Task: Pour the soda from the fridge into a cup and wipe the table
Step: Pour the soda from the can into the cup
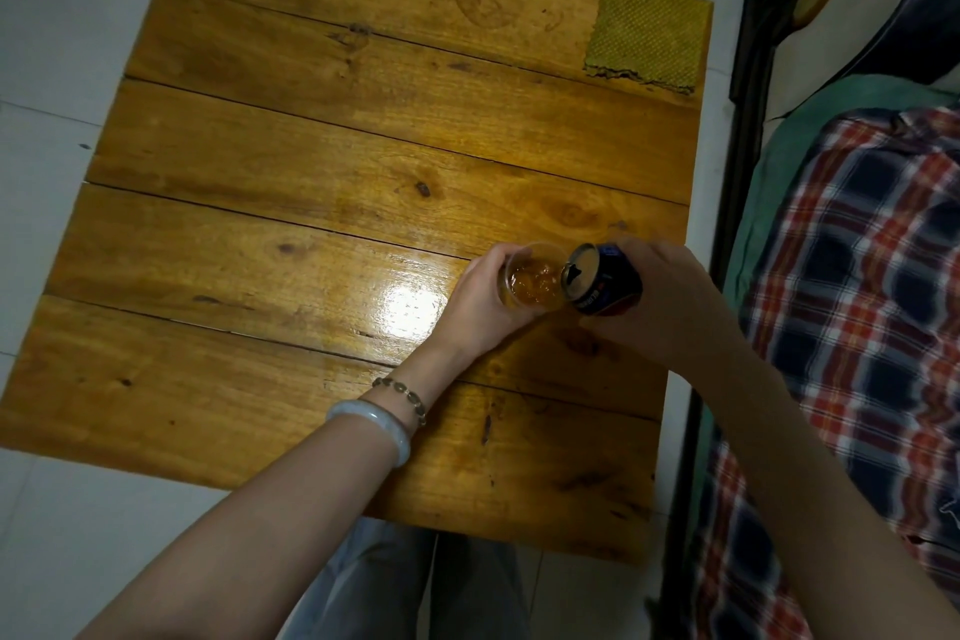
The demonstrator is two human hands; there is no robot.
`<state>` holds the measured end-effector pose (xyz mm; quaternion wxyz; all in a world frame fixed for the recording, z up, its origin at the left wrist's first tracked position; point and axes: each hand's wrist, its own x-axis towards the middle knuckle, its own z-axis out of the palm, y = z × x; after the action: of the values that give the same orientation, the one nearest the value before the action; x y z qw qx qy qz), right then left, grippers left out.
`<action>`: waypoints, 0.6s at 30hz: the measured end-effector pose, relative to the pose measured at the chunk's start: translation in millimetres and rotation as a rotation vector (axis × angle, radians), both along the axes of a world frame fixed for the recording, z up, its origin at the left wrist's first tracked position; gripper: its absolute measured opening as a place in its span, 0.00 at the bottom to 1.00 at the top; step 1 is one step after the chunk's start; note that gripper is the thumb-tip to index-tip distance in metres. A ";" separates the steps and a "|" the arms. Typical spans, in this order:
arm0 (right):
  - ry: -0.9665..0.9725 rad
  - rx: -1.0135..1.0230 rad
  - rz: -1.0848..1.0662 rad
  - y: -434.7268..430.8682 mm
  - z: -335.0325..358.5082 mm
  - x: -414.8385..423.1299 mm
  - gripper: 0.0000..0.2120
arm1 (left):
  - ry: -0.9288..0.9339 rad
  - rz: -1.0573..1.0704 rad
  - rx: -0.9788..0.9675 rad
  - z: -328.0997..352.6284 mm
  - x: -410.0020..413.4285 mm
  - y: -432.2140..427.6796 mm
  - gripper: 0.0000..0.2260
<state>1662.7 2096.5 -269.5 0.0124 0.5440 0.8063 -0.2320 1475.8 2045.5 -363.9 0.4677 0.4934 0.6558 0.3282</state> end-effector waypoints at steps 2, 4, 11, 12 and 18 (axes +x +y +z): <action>-0.003 -0.001 0.001 0.2 -1.1 0.4 0.36 | -0.002 -0.002 -0.008 -0.5 -0.2 0.5 0.28; -0.006 -0.001 0.001 0.8 -1.7 0.7 0.36 | 0.002 0.002 -0.016 -0.2 -0.2 0.7 0.28; -0.012 0.004 -0.001 0.9 1.4 0.9 0.36 | 0.001 0.001 -0.021 0.8 -0.2 0.2 0.28; -0.013 0.007 0.001 0.9 1.8 1.0 0.36 | -0.004 0.003 -0.018 1.5 -0.1 0.5 0.28; -0.029 -0.001 0.003 0.4 4.3 0.7 0.37 | -0.011 0.003 -0.008 5.9 0.8 0.9 0.27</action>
<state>1663.3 2096.9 -265.2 0.0244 0.5461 0.8067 -0.2245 1476.6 2046.3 -358.0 0.4731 0.4886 0.6552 0.3289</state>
